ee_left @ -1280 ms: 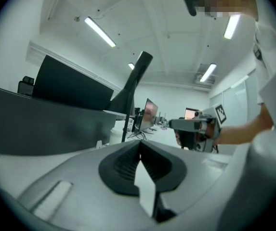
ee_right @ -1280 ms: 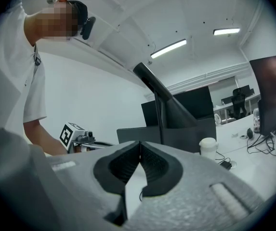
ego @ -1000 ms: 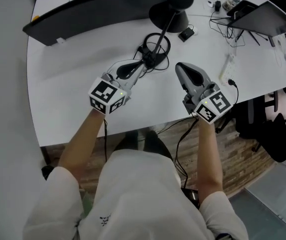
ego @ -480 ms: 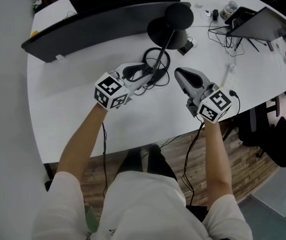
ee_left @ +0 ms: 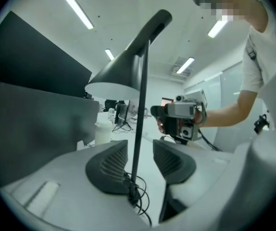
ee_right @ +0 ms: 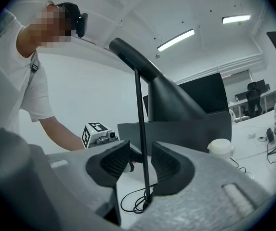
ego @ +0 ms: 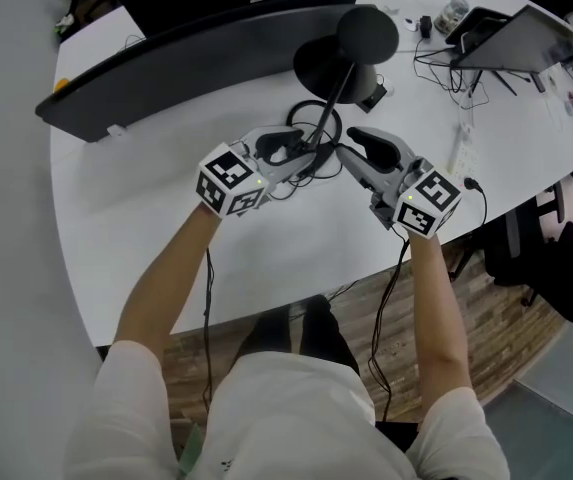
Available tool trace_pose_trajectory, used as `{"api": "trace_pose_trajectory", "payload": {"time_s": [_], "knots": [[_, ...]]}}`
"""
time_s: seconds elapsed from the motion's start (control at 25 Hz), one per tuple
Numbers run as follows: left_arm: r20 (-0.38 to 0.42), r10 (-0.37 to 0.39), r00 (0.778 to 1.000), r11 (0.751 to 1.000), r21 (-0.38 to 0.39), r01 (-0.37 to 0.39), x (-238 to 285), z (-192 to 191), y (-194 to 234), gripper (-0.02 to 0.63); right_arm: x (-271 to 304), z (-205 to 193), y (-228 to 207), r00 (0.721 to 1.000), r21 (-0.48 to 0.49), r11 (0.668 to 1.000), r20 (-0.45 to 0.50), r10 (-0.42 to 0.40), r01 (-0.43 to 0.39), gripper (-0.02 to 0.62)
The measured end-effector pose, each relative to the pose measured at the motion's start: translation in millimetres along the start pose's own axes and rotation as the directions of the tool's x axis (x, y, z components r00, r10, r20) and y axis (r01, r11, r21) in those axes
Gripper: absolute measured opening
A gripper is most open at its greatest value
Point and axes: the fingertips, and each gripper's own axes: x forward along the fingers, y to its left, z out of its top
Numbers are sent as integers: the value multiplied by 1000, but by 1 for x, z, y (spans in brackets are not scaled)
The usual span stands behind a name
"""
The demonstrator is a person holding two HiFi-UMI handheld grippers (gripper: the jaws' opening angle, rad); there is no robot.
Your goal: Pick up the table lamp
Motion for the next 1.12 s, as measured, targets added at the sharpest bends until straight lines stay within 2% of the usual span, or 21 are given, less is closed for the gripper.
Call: {"api": "trace_pose_trajectory", "payload": {"time_s": [0.6,1.12], "knots": [[49,-34,998,999,17,33,17,-8,6,155,32,9,-3,997,-31,999,71,25,-23,143],[40,-47,998,998,39,46,37,-35,4,64,44,12,-1,991,-69,995,104,83,-77,141]]}}
